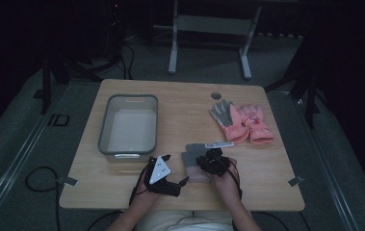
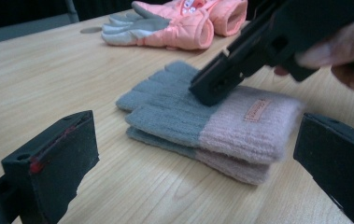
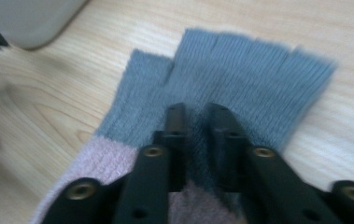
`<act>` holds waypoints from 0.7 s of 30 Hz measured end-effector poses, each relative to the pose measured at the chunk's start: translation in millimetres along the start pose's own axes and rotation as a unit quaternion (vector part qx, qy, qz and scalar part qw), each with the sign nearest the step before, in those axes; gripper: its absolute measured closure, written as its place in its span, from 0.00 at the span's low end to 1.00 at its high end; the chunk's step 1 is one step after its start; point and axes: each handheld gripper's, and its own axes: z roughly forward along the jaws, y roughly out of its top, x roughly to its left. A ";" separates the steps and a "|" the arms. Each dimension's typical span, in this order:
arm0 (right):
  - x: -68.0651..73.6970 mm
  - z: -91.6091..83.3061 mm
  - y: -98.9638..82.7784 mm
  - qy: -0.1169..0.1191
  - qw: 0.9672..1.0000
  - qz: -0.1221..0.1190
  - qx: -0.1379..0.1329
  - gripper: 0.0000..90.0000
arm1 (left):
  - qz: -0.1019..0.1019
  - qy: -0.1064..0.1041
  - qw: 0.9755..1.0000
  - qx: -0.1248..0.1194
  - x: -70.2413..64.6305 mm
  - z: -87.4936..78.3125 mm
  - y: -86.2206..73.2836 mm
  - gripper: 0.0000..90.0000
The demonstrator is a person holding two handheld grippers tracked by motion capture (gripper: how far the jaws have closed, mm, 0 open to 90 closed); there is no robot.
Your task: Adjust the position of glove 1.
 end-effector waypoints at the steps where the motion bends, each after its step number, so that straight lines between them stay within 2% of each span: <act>1: -1.3 -5.0 1.9 0.013 1.000 -0.003 -0.011 0.78 | 0.018 0.003 1.000 -0.008 -3.5 -0.4 0.4 0.00; 2: -2.8 -10.2 3.9 0.018 1.000 -0.006 -0.020 0.75 | 0.023 -0.004 1.000 -0.008 -5.9 0.0 1.8 0.00; 4: -8.6 -19.4 7.9 0.020 0.999 -0.012 -0.030 0.68 | 0.021 -0.034 0.999 0.009 -8.3 4.5 5.6 0.00; 6: -16.6 -26.3 11.7 0.013 0.999 -0.019 -0.038 0.64 | 0.023 -0.065 0.997 0.029 -10.9 10.1 9.2 0.00; 8: -25.6 -32.2 15.2 0.009 0.999 -0.024 -0.044 0.63 | 0.015 -0.092 0.993 0.067 -13.5 14.9 14.6 0.01; 9: -29.9 -34.6 16.9 0.007 0.998 -0.026 -0.048 0.61 | 0.009 -0.102 0.992 0.078 -14.4 16.1 17.5 0.05; 10: -33.9 -36.3 18.7 0.005 0.998 -0.026 -0.049 0.59 | 0.008 -0.106 0.991 0.085 -15.2 17.0 20.4 0.05; 11: -37.8 -37.6 20.5 0.007 0.998 -0.026 -0.049 0.58 | 0.012 -0.103 0.990 0.093 -16.4 18.5 23.4 0.05; 12: -41.4 -38.6 22.2 0.011 0.998 -0.026 -0.052 0.57 | 0.023 -0.104 0.989 0.100 -17.6 20.0 25.9 0.05; 15: -50.2 -37.9 26.7 0.020 0.998 -0.017 -0.052 0.58 | 0.060 -0.137 0.982 0.111 -19.5 26.0 30.1 0.05; 16: -52.4 -36.4 28.0 0.021 0.998 -0.013 -0.052 0.58 | 0.078 -0.132 0.981 0.119 -21.4 28.6 31.0 0.05; 17: -54.4 -34.2 29.5 0.020 0.999 -0.011 -0.049 0.58 | 0.093 -0.141 0.978 0.125 -22.2 31.0 31.6 0.05; 18: -55.7 -31.6 30.9 0.021 0.999 -0.009 -0.046 0.58 | 0.103 -0.143 0.976 0.127 -23.4 33.3 31.8 0.05; 20: -57.2 -24.9 33.9 0.020 0.999 -0.006 -0.040 0.57 | 0.126 -0.148 0.972 0.133 -25.1 38.0 32.0 0.11; 21: -57.6 -20.8 35.3 0.021 0.999 -0.005 -0.034 0.57 | 0.140 -0.143 0.970 0.137 -26.8 40.7 32.2 0.13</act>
